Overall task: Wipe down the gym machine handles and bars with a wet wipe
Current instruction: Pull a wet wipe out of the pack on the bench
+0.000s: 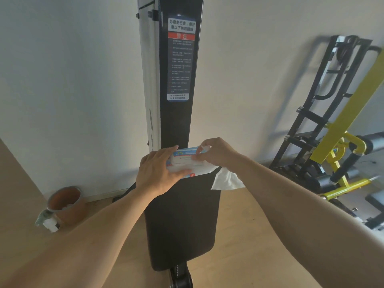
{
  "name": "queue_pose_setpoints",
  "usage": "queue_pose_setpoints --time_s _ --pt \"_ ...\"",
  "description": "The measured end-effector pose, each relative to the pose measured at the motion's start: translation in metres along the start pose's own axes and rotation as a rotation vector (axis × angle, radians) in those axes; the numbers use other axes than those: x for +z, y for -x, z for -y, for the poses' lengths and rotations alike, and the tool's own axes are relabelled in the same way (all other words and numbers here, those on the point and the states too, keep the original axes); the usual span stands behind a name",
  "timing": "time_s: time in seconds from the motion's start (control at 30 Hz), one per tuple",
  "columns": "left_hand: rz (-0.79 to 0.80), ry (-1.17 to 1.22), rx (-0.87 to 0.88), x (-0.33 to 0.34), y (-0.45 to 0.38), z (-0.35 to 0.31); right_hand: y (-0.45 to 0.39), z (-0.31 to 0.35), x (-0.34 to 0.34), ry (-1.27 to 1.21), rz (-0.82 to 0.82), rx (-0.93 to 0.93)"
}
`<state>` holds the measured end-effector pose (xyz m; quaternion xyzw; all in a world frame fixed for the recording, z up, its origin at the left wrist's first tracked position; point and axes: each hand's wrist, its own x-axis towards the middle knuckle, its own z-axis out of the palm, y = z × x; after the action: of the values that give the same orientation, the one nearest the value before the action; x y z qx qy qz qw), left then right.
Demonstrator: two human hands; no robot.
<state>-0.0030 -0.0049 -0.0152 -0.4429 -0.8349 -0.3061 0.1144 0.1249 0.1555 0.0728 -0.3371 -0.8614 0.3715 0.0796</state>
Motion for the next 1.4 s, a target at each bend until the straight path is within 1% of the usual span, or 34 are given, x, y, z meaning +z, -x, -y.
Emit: queue_pose_setpoints --time_s 0.17,0.3,0.37,0.5,0.6,0.67,0.7,0.77,0.83,1.03,1.1,1.13,1.2,1.27,1.33,1.37,1.4 --pt "-0.007 -0.009 -0.021 0.001 -0.002 -0.003 0.002 -0.005 0.014 0.104 -0.097 -0.075" --pt "-0.009 0.006 -0.031 0.001 -0.001 -0.002 0.002 -0.006 0.014 0.186 -0.026 -0.132" --pt "-0.015 0.017 -0.023 0.002 -0.002 -0.002 0.004 -0.006 0.014 0.189 -0.004 -0.12" --pt "-0.012 0.013 -0.016 0.002 -0.001 -0.002 0.006 -0.005 0.017 0.159 -0.012 -0.093" --pt "-0.018 0.036 -0.005 -0.001 0.002 -0.004 0.012 0.001 0.014 0.145 0.02 -0.089" --pt "-0.005 0.037 0.012 -0.003 0.002 -0.003 0.014 0.003 0.012 0.143 -0.015 -0.079" --pt "0.008 0.036 0.018 -0.003 0.002 -0.003 0.015 0.003 0.011 0.159 -0.065 -0.074" --pt "0.032 0.047 0.015 -0.004 0.002 -0.003 0.017 0.003 0.011 0.292 -0.139 -0.073" --pt "0.049 0.059 0.016 -0.003 0.001 -0.002 0.02 0.001 0.016 0.38 -0.124 -0.053" --pt "0.121 0.046 0.023 -0.007 0.001 -0.004 0.026 0.004 0.018 0.421 -0.117 -0.04" --pt "0.099 0.093 -0.021 -0.01 0.001 -0.007 0.027 0.005 0.015 0.357 -0.107 -0.048" --pt "0.078 0.158 -0.063 -0.012 0.002 -0.008 0.029 0.005 0.013 0.283 -0.111 -0.044" --pt "0.044 0.34 -0.145 -0.017 0.003 -0.009 0.033 0.007 0.006 0.106 -0.128 -0.013" --pt "-0.009 0.516 -0.221 -0.024 0.006 -0.012 0.041 0.01 -0.001 0.004 -0.11 0.016" --pt "-0.118 0.571 -0.251 -0.031 0.014 -0.02 0.052 0.01 -0.01 -0.113 -0.029 0.048" --pt "-0.212 0.55 -0.215 -0.034 0.02 -0.025 0.059 0.01 -0.015 -0.236 0.035 0.07" --pt "-0.32 0.539 -0.141 -0.036 0.027 -0.032 0.068 0.008 -0.02 -0.413 0.11 0.086"
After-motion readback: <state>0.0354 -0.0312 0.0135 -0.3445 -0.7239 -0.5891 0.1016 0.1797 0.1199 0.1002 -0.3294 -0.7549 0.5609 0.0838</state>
